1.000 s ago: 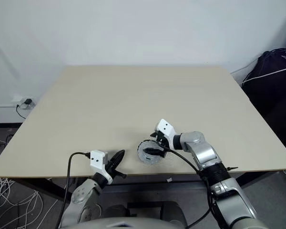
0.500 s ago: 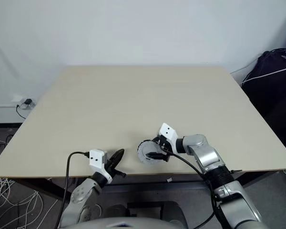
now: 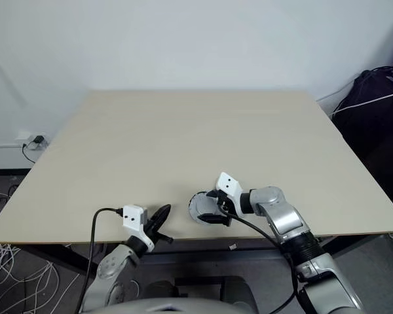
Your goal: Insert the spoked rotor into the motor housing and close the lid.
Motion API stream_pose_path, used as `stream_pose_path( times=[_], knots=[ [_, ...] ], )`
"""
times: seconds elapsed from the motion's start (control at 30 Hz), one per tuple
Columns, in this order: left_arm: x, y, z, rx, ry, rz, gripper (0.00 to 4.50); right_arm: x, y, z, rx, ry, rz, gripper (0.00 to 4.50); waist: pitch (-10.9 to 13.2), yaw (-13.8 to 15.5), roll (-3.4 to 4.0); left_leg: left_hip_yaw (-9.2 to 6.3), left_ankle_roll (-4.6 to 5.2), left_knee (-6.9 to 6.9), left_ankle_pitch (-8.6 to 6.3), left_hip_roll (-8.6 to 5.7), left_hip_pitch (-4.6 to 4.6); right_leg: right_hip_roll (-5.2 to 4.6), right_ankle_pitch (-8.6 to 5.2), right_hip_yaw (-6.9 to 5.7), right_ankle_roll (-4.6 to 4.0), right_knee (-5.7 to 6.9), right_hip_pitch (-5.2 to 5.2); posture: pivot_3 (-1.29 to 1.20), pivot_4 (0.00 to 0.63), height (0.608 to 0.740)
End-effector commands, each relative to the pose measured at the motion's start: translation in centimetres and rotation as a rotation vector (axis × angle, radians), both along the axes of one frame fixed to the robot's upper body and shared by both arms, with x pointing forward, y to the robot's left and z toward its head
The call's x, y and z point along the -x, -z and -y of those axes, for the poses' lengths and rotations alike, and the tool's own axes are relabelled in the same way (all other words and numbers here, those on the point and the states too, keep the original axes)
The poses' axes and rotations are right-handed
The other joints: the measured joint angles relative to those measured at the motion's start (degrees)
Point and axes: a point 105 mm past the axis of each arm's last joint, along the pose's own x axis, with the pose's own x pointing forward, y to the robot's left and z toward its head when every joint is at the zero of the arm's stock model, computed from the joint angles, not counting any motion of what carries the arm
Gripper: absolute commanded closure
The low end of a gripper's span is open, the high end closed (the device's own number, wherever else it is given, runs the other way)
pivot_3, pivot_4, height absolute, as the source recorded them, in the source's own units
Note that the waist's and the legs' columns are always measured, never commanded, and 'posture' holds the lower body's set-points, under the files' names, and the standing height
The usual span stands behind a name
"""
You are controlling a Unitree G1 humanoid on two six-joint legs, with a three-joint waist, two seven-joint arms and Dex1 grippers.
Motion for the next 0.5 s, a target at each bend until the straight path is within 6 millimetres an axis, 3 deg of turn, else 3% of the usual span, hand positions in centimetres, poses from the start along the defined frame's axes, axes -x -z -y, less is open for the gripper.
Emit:
stream_pose_path(
  times=[0.03, 0.4, 0.5],
  knots=[
    [-0.4, -1.3, 0.2, 0.019, 0.008, 0.052, 4.5, -0.3, -0.7, -0.3, -0.003, -0.017, 0.063, 0.02, 0.0, 0.0, 0.0, 0.0, 0.0, 0.0, 0.0, 0.0, 0.0, 0.0, 0.0, 0.0, 0.0, 0.0, 0.0, 0.0, 0.0, 0.74],
    [-0.4, -1.3, 0.1, 0.013, 0.004, 0.054, 4.5, -1.4, 0.2, 0.1, 0.039, 0.007, 0.113, 0.02, 0.0, 0.0, 0.0, 0.0, 0.0, 0.0, 0.0, -0.01, 0.01, 0.0, 0.0, 0.0, 0.0, 0.0, 0.01, 0.0, 0.0, 0.74],
    [-0.3, -1.2, 0.1, 0.013, 0.003, 0.054, 4.5, -1.6, 0.1, 0.2, 0.041, 0.013, 0.124, 0.59, 0.0, 0.0, 0.0, 0.01, 0.0, 0.0, 0.0, -0.01, 0.02, 0.0, 0.0, 0.01, 0.0, 0.0, 0.02, 0.0, 0.0, 0.74]
  ],
)
